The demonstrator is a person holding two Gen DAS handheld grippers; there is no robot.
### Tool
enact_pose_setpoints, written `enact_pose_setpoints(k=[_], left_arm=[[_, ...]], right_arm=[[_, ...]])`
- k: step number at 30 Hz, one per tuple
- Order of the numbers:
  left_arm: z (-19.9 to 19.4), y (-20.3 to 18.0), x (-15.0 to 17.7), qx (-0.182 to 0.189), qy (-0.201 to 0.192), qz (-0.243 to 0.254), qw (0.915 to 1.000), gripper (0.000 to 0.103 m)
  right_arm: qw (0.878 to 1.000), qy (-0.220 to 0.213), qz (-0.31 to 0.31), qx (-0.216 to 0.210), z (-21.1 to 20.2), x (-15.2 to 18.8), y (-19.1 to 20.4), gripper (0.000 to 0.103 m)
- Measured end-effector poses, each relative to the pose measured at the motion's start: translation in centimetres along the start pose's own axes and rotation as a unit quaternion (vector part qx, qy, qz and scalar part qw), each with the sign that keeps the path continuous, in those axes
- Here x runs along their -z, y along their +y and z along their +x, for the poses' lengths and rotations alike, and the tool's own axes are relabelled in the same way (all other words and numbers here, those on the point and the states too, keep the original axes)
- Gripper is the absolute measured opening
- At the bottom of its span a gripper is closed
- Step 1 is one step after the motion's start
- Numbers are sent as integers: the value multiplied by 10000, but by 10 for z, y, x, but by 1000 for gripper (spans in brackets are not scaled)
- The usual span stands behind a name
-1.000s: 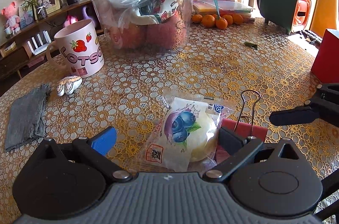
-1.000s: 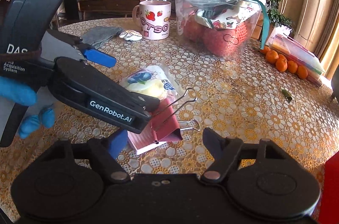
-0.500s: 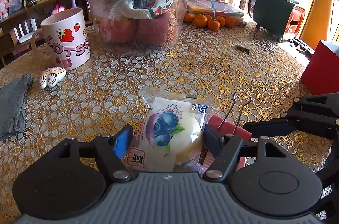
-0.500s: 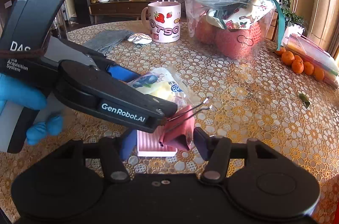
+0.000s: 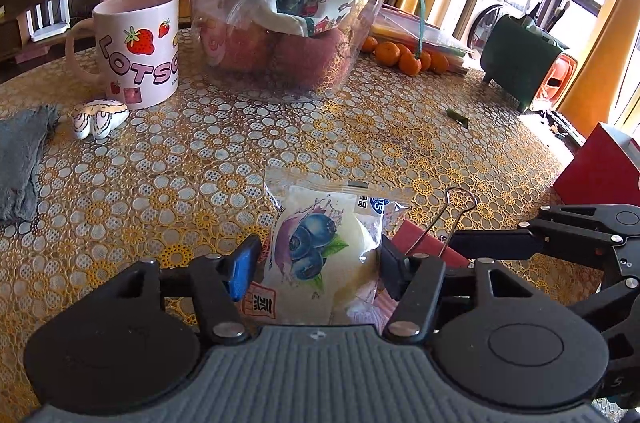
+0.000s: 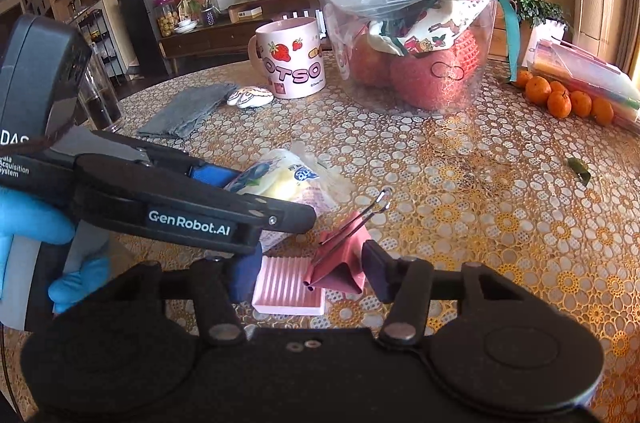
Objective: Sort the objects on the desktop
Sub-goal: 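Grasp the blueberry bread pouch with the left tool while the right tool grasps the pink binder clip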
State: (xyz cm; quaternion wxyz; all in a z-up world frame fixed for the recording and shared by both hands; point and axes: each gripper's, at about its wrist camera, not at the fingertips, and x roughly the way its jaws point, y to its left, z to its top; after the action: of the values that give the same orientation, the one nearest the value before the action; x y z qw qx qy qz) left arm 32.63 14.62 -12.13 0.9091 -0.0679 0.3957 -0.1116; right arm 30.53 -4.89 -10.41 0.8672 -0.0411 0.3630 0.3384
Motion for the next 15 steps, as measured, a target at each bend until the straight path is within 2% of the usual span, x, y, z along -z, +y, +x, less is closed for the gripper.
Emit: enact_pose_setpoints(k=[7,12,15], left_arm=[[-2,3,0,-85,-70,-42,9999,57],[-2,3,0,-85,-69,-51,9999,57],[-2,1,1,-125,-86,23,9999,56]], right_arm=[[9998,-56,107,129,-3,-6,-9,55],[9995,86,178,245,10,-3,-8,49],[9991,109,285,296,14,1,-10,41]])
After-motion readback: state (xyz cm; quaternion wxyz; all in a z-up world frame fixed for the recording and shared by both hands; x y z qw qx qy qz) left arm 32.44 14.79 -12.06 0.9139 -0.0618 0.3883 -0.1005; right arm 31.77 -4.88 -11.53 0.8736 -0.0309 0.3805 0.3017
